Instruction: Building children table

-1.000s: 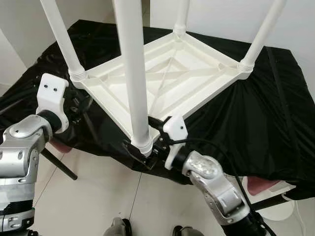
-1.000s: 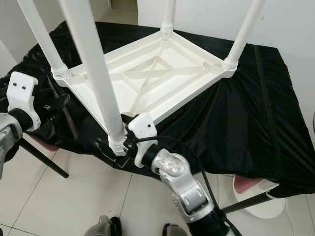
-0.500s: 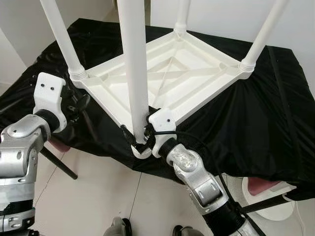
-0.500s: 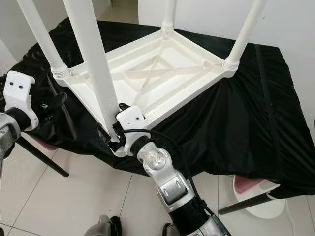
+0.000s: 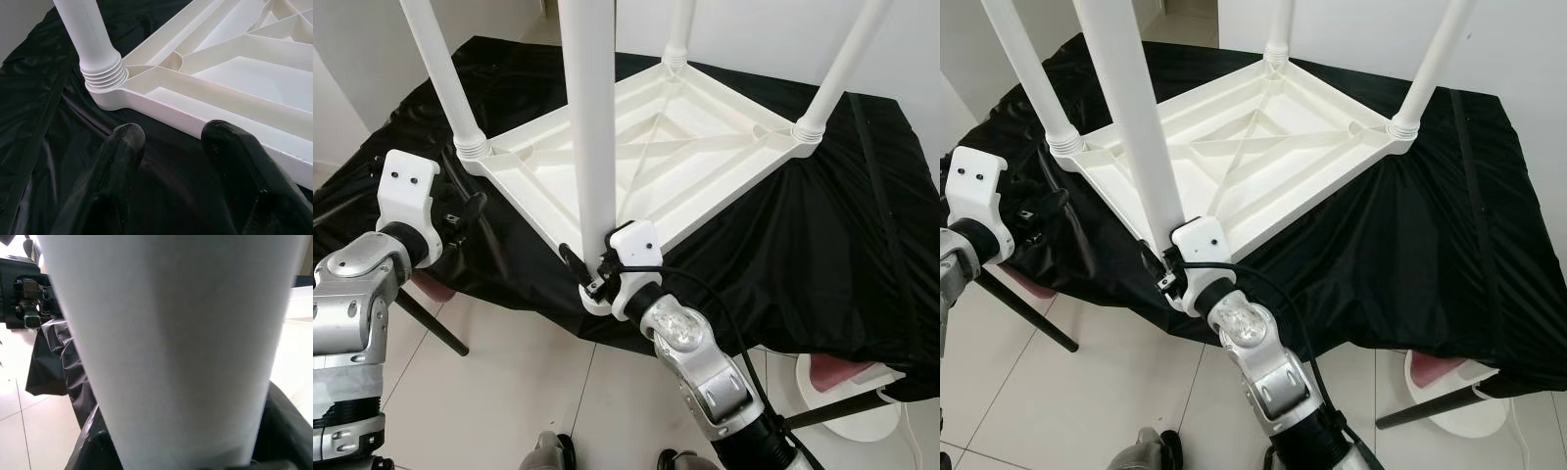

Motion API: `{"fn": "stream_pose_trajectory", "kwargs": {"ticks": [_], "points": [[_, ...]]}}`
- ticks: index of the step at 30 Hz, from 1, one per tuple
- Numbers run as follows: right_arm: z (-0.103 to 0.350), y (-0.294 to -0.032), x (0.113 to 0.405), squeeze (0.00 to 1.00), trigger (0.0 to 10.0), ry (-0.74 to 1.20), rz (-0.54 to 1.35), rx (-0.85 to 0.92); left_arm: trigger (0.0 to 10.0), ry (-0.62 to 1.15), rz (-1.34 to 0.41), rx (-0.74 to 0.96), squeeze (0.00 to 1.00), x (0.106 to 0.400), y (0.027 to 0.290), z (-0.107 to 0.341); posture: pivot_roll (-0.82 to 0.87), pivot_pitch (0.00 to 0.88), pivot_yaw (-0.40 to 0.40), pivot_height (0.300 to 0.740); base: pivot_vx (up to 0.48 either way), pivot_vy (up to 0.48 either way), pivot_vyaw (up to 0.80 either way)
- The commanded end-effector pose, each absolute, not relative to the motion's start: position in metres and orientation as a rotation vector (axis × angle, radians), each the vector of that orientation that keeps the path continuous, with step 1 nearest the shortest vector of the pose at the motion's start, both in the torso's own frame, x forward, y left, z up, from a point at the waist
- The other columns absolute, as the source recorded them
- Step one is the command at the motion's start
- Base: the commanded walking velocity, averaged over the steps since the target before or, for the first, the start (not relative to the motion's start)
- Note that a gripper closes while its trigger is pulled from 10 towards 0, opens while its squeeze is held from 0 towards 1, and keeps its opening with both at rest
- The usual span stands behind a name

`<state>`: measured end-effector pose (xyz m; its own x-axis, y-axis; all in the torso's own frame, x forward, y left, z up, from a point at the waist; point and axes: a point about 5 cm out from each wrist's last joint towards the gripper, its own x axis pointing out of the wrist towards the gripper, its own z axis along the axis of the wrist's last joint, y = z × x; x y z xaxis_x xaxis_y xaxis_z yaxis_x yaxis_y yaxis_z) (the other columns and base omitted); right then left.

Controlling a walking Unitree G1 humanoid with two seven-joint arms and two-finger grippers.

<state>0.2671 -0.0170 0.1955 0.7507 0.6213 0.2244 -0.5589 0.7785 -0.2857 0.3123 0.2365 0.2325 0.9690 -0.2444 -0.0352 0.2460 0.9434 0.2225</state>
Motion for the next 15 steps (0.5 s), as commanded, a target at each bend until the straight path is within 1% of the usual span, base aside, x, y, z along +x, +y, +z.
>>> {"fn": "stream_pose_trajectory", "kwargs": {"ticks": [1, 2, 3, 4, 5, 7, 8, 9, 10, 11, 14, 15], "points": [[0.197, -0.027, 0.265, 0.00, 4.1, -0.317, 0.640, -0.213, 10.0, -0.001, -0.132, 0.235, 0.00, 0.313, 0.246, 0.233, -0.02, 0.151, 0.025, 0.740, 0.000, 0.000, 0.00], [0.197, -0.027, 0.265, 0.00, 4.1, -0.317, 0.640, -0.213, 10.0, -0.001, -0.132, 0.235, 0.00, 0.313, 0.246, 0.233, -0.02, 0.151, 0.025, 0.740, 0.000, 0.000, 0.00], [0.198, -0.031, 0.261, 0.00, 10.0, -0.320, 0.681, -0.205, 10.0, 0.000, -0.101, 0.247, 0.00, 0.315, 0.250, 0.233, -0.02, 0.151, 0.025, 0.740, 0.000, 0.000, 0.00], [0.200, -0.034, 0.257, 0.00, 10.0, -0.319, 0.723, -0.200, 10.0, 0.001, -0.069, 0.257, 0.00, 0.317, 0.255, 0.234, -0.02, 0.149, 0.026, 0.740, 0.000, 0.000, 0.00], [0.200, -0.034, 0.257, 0.00, 10.0, -0.319, 0.723, -0.200, 10.0, 0.001, -0.069, 0.257, 0.00, 0.317, 0.255, 0.234, -0.02, 0.149, 0.026, 0.740, 0.000, 0.000, 0.00], [0.202, -0.044, 0.249, 0.00, 10.0, -0.318, 0.805, -0.220, 10.0, -0.005, -0.027, 0.254, 0.00, 0.320, 0.261, 0.235, -0.02, 0.150, 0.027, 0.740, 0.000, 0.000, 0.00], [0.202, -0.044, 0.249, 0.00, 10.0, -0.318, 0.805, -0.220, 10.0, -0.005, -0.027, 0.254, 0.00, 0.320, 0.261, 0.235, -0.02, 0.150, 0.027, 0.740, 0.000, 0.000, 0.00], [0.203, -0.051, 0.246, 0.00, 10.0, -0.311, 0.835, -0.239, 10.0, -0.016, -0.019, 0.246, 1.00, 0.322, 0.261, 0.237, -0.03, 0.149, 0.028, 0.740, 0.000, 0.000, 0.00], [0.202, -0.059, 0.244, 0.00, 10.0, -0.299, 0.859, -0.263, 10.0, -0.033, -0.013, 0.221, 1.00, 0.324, 0.262, 0.240, -0.03, 0.149, 0.028, 0.740, 0.000, 0.000, 0.00], [0.202, -0.059, 0.244, 0.00, 10.0, -0.299, 0.859, -0.263, 10.0, -0.033, -0.013, 0.221, 1.00, 0.324, 0.262, 0.240, -0.03, 0.149, 0.028, 0.740, 0.000, 0.000, 0.00], [0.201, -0.079, 0.244, 0.00, 10.0, -0.263, 0.870, -0.319, 10.0, -0.079, 0.032, 0.218, 1.00, 0.331, 0.262, 0.248, -0.04, 0.153, 0.028, 0.740, 0.000, 0.000, 0.00], [0.199, -0.086, 0.245, 0.00, 10.0, -0.249, 0.860, -0.337, 10.0, -0.100, 0.050, 0.206, 0.42, 0.335, 0.262, 0.252, -0.04, 0.154, 0.026, 0.740, 0.000, 0.000, 0.00]]}}
